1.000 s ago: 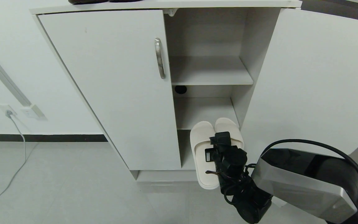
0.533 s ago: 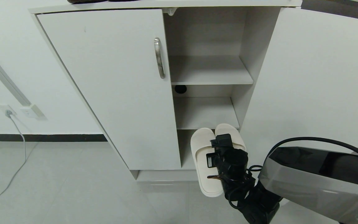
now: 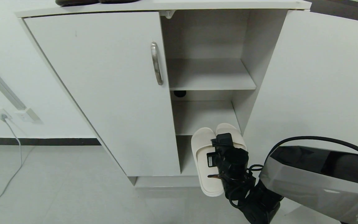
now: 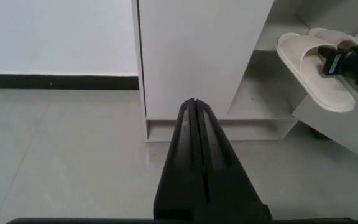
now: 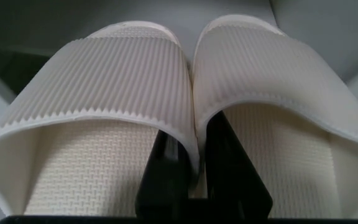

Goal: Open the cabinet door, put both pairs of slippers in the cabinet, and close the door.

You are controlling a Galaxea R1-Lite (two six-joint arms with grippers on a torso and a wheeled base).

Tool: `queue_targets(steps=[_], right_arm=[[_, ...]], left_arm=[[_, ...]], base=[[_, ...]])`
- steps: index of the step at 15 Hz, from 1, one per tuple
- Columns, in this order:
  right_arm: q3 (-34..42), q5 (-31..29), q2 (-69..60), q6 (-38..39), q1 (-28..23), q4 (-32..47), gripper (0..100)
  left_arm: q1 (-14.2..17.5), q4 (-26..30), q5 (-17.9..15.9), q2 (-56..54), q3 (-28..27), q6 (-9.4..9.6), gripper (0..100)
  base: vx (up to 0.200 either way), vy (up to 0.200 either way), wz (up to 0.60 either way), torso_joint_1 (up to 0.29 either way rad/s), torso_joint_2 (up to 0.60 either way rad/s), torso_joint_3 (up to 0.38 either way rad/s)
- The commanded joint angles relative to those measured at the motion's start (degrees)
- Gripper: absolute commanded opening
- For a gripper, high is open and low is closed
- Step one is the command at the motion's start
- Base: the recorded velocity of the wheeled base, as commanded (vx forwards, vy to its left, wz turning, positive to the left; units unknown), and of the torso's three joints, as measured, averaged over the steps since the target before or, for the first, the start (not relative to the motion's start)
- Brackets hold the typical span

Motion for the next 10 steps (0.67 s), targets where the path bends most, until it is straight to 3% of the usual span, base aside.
queue_targets(steps=[1, 6, 10], right_arm=[[0.04, 0.02, -0.22, -0.03, 0.09, -0.06, 0], [0.91, 0.81, -0.05, -0.03, 0.09, -0.06, 0], [-4.09, 0.99, 0.48, 0.23, -0.62, 4.25, 0]], left_arm=[[0.07, 0.0, -0.02, 0.09, -0.02, -0.01, 0], [0.07, 0.0, -0.02, 0.09, 0.07, -0.1, 0], [0.07, 0.0, -0.02, 0.0, 0.07, -0.01, 0]], base=[[0.2, 0.0, 0.0, 0.007, 0.01, 0.002], [0.2, 0.0, 0.0, 0.001, 0.01, 0.0], [0.0, 0.0, 0.0, 0.0, 0.0, 0.0]])
